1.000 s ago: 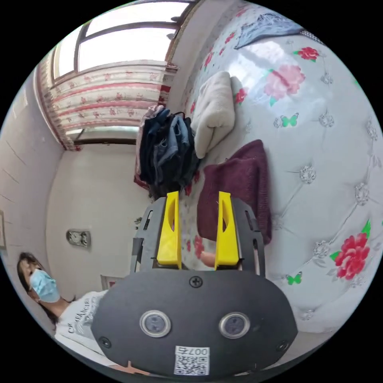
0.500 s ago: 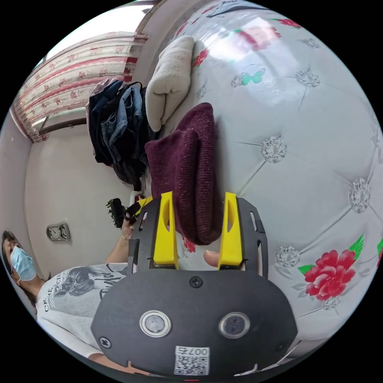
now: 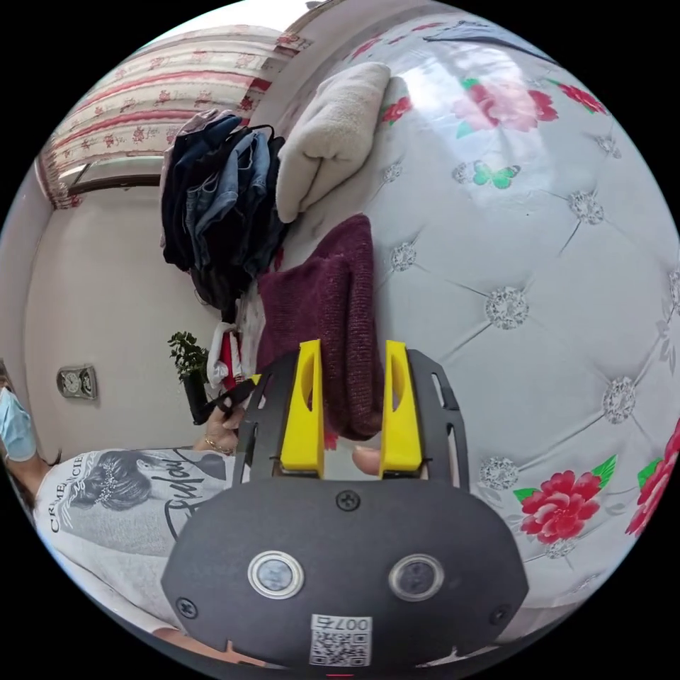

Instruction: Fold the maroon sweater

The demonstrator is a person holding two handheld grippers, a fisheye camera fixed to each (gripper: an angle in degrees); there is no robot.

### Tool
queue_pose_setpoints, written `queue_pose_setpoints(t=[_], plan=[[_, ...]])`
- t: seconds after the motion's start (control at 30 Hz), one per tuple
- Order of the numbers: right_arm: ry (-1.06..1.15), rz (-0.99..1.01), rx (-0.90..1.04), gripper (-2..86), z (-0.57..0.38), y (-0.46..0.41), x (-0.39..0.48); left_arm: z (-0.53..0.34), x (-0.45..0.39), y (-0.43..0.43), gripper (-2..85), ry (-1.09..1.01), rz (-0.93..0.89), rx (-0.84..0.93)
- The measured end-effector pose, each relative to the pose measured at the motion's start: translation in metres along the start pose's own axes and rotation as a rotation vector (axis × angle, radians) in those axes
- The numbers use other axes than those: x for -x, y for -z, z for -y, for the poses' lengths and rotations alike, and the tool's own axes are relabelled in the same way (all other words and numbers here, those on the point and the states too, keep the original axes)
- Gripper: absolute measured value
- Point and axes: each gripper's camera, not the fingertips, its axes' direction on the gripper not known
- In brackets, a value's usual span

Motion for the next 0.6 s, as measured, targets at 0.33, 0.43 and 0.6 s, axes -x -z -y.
queue_pose_setpoints(t=[0.33,0.43,0.6], plan=[[-0.073,0.168,0.146,12.2,0.007,-0.032,-0.026,0.005,0.040,-0.011,15.0,0.014,-0.122,0.116],[-0.086,0.175,0.174,11.4,0.010,-0.037,-0.025,0.019,0.046,-0.027,11.6,0.019,-0.216,0.128],[-0.052,0.220,0.167,10.1,0.012,-0.013,0.002,0.038,0.031,-0.010,8.0,-0.042,-0.310,0.132]])
